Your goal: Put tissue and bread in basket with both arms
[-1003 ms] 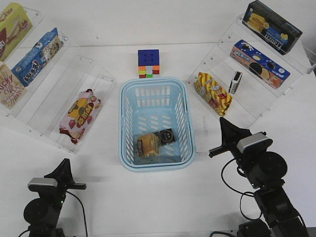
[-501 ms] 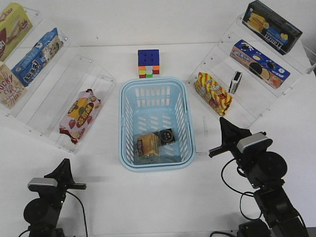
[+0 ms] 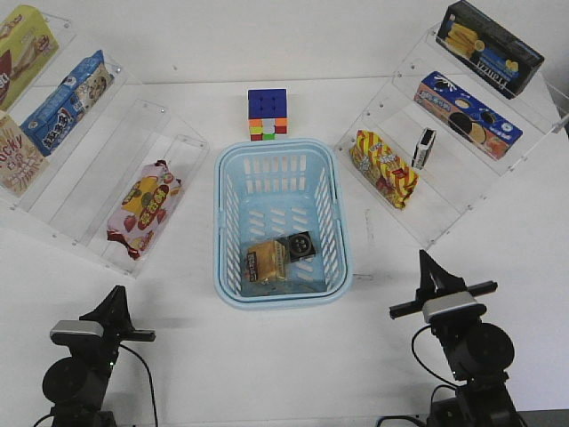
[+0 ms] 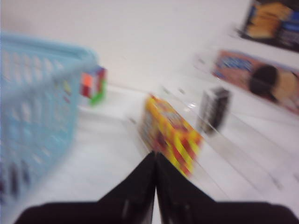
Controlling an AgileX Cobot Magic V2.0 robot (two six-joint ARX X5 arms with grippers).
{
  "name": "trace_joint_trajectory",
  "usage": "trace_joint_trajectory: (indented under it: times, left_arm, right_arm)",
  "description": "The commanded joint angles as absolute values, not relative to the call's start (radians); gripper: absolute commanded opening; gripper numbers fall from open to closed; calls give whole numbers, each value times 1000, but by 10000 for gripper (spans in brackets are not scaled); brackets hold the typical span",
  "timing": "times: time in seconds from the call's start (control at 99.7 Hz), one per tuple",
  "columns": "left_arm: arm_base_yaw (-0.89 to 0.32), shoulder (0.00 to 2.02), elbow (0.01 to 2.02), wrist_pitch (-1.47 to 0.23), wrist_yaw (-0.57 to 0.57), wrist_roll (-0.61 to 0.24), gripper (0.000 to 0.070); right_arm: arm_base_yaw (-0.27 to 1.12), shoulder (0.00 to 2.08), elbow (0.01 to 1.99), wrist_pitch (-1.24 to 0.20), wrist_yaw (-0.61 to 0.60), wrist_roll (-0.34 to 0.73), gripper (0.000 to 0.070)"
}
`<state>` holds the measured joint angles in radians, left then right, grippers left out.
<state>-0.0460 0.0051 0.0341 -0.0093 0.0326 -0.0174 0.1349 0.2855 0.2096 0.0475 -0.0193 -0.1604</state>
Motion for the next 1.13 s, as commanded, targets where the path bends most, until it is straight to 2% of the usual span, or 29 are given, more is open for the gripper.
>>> trace_joint_trajectory:
  times: [0.0,0.15,0.271,0.351,1.123]
  left_arm:
    - [-45,3,14,1,37,-20,0]
    - [-45,3,14,1,37,-20,0]
    - [-45,3,14,1,37,-20,0]
    - [-45,3,14,1,37,-20,0]
    - [-45,3,14,1,37,-20,0]
  right_arm:
    - [118,201,155,33,-3,-188,0]
    - [88,20,54,-101,1,-176,0]
    - [75,1,12,-133,22,-110,0]
    - [64,7,12,-131,26,-67,0]
    - [59,7,12,-102,27,-70,0]
